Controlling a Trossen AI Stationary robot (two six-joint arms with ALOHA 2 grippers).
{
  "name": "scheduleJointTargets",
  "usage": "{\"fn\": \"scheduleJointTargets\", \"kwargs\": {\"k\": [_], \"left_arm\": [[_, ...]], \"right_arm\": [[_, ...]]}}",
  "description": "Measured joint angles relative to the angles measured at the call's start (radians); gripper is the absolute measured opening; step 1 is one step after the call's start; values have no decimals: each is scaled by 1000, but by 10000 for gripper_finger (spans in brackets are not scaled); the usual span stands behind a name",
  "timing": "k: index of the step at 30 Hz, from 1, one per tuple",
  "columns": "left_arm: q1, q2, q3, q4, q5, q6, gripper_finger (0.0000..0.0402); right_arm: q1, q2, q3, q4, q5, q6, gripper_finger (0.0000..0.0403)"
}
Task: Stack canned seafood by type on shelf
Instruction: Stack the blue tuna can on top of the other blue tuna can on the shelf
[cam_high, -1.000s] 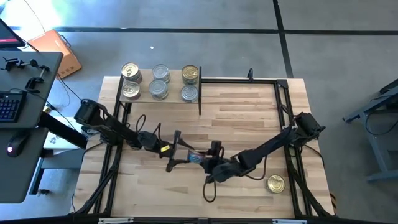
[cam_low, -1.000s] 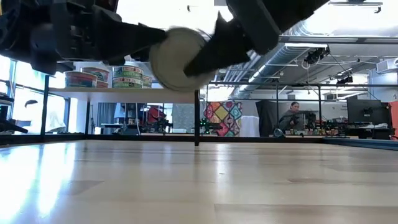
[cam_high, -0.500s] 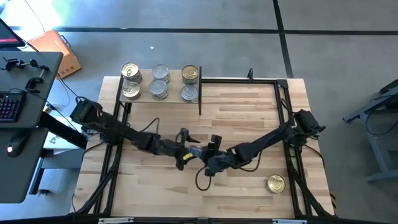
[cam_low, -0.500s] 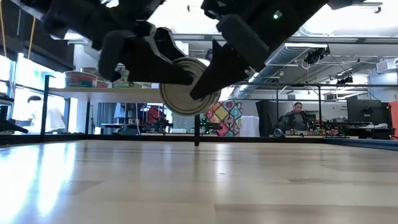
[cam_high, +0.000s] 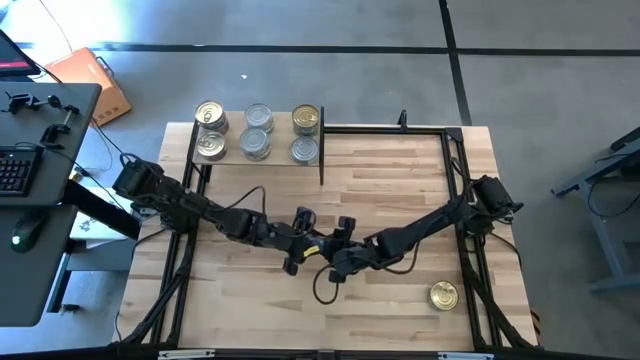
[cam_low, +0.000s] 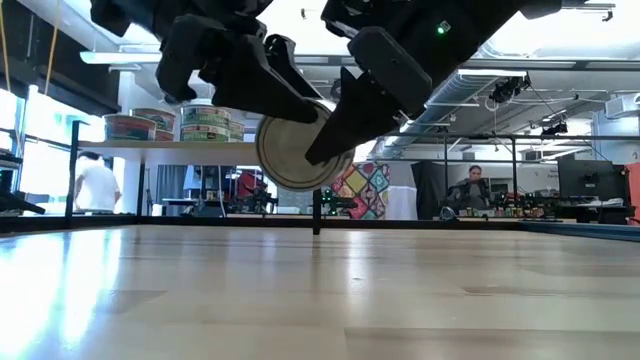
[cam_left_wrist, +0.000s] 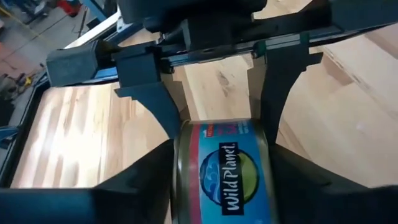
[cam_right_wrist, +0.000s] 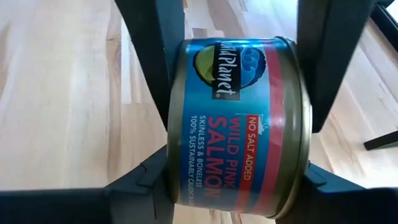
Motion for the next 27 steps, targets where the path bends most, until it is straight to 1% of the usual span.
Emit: {"fn": "scheduleJointTargets", "kwargs": {"k": [2,7,11,17,21,27], "left_arm": [[0,-1,0,-12,-5,-5,183],[-3,-2,2,-42,-24,-4,182],[-24,-9,4,-71,-69,-4,182],[-71,-58,3,-127,-142,-6,182],[-91,-91,2,-134,-155,-5,182],[-103,-102,0,-144,-138,-9,182]], "right_arm": [[-1,0,0,-1,0,0,181],[-1,0,0,-9,-1,-2,181],[14,0,1,-26,6,15,181],[46,0,7,0,45,52,181],[64,-2,6,52,74,28,182],[63,-1,0,141,54,-36,182]]}}
